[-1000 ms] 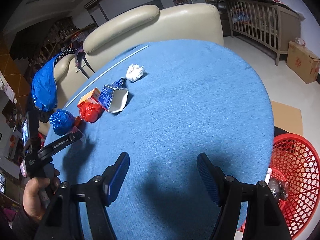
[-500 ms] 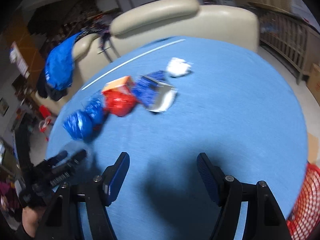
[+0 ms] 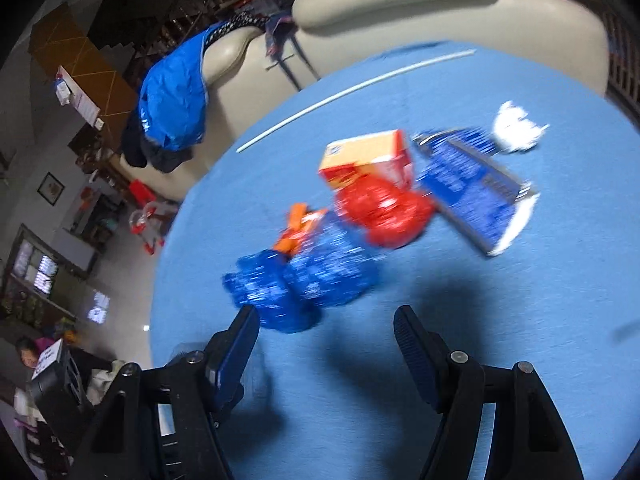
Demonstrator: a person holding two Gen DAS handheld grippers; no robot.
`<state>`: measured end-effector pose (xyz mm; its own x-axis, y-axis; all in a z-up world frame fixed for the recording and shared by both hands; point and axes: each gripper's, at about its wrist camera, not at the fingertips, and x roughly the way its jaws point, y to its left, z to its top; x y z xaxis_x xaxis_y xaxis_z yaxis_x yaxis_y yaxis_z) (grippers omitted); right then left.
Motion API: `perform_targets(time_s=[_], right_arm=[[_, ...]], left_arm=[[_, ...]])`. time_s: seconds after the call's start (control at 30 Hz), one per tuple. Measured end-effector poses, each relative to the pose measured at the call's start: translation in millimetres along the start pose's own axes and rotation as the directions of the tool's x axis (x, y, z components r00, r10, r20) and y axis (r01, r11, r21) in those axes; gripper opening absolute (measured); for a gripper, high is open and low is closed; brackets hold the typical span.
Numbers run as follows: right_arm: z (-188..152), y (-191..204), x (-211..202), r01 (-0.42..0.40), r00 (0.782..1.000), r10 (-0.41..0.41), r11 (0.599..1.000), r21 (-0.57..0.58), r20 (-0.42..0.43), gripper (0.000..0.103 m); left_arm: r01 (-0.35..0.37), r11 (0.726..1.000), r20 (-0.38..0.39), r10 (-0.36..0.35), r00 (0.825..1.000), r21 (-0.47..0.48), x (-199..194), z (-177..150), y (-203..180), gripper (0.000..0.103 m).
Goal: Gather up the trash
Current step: 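Grasp the two blue plastic bags with the right gripper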
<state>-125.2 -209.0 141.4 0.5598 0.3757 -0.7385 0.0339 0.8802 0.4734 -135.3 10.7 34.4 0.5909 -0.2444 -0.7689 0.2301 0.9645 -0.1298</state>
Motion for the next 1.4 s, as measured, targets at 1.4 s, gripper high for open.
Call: perform_targets(time_s=[1.4], right_arm=[[-57,-24,-57,0.245,0.959,-0.226,0.964,-0.099,0.173,0.049]], left_arm=[[-0.042,0.998,0.020,0.042,0.999,0.048,-27,12,-44,0.080]])
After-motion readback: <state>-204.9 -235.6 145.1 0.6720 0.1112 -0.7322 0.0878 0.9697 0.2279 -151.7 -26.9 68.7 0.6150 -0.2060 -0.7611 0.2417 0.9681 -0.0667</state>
